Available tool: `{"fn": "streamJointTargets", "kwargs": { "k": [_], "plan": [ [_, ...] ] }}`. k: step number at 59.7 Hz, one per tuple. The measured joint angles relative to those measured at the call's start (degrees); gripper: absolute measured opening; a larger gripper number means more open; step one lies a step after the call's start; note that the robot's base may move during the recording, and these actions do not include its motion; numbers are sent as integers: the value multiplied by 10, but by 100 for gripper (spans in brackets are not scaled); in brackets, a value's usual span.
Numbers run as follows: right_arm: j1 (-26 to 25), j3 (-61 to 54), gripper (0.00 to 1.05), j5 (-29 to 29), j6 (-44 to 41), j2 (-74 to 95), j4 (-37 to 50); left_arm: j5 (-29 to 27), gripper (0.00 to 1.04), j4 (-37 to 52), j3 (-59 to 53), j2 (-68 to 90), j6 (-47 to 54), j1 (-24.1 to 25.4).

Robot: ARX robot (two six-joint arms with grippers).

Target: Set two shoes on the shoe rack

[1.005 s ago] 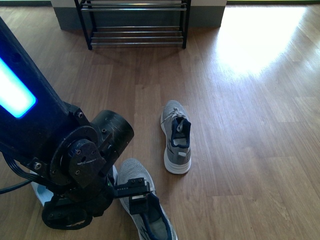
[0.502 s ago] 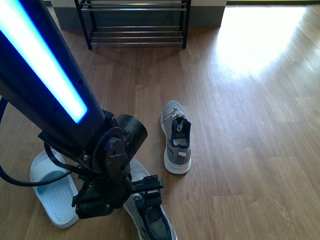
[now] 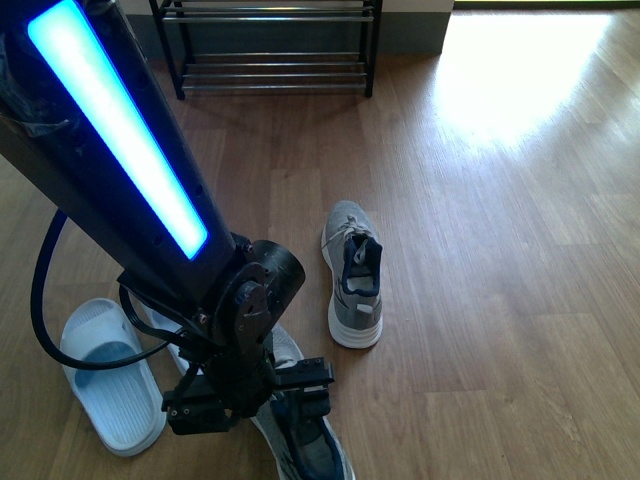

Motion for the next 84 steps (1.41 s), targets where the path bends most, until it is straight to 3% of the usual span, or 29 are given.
{"fn": "streamJointTargets", "kwargs": {
  "k": [12,28,49,60,72,84],
  "plan": [
    [0,0,96,0,0,0,0,16,95,-9,11,13,10,-5],
    [0,0,96,0,0,0,0,-2,94,-16,21,15,20,-12],
    [0,0,96,0,0,0,0,-10,43,-26,24,22,21,-12],
    [0,0,96,0,0,0,0,-29,1,-26,24,22,20,-12],
    [0,0,96,0,0,0,0,-127,1,4,-34,-38,26,4],
    [0,0,96,0,0,0,0,-246,1,80,-166,-301,83,50]
  ]
}}
